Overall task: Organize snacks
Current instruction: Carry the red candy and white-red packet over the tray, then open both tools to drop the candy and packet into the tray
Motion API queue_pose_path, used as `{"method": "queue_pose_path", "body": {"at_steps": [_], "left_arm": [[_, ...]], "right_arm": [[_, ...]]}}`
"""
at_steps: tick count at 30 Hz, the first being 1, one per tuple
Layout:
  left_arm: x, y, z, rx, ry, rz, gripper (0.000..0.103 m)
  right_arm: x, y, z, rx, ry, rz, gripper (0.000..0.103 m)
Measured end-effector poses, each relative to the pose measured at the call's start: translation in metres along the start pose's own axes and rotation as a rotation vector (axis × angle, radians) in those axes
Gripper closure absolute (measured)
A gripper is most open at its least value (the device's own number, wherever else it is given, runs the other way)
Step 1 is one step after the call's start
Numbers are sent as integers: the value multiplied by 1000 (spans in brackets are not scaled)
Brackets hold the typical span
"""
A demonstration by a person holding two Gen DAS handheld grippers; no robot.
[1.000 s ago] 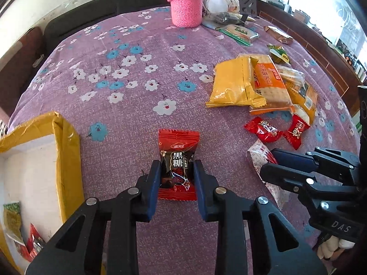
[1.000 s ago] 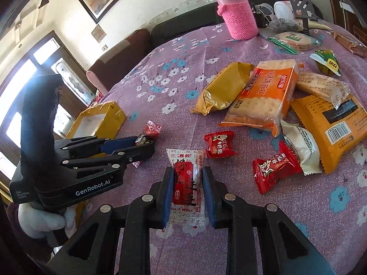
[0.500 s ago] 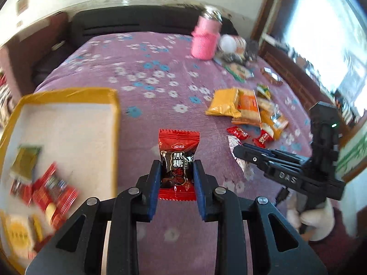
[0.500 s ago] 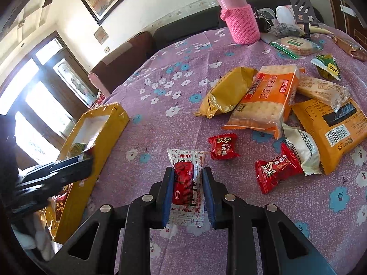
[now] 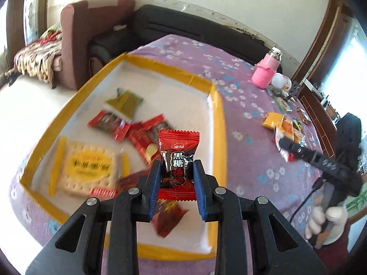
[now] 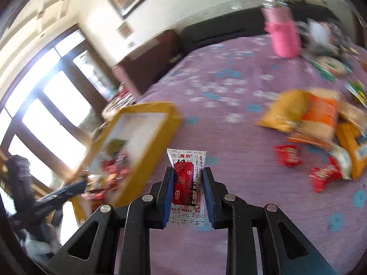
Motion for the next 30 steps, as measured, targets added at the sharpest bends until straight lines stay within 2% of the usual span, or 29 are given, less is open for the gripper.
{"method": "queue_pose_path", "body": {"at_steps": [6,8,15,20,23,27,30], "left_arm": [[-16,0,-19,-15,32,-10,78],[-16,3,-27,9,34,-5,78],[-20,7,-53,24,70,6,77],[-19,9,-55,-1,79,21,76],[-18,13,-56,-4,90,27,66],[-16,20,-54,18,96,44,56],[-12,26,-48,110,81,49,43]], "right_arm": [[-3,-26,-91,37,171,-62,78],[-8,-42,-116,29,222,-90,78],[-24,-82,-144,-6,270,-165,78],[-29,-105,-151,-85,323,-189,74],[-32,-109,-151,-93,323,-193,72],[-26,-95,-149,-63,294,-156,60],[-21,-74,-144,-57,281,-109,57]]}}
Point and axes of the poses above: each gripper's, at about its wrist camera, not at the fingertips, and y roughly against the way its jaws point, z to its right, x to its top, the point moved 5 cm from there along -y, roughly the way its jaws point, and after that the axes turned 6 degrees about -x, right-handed, at the moved point
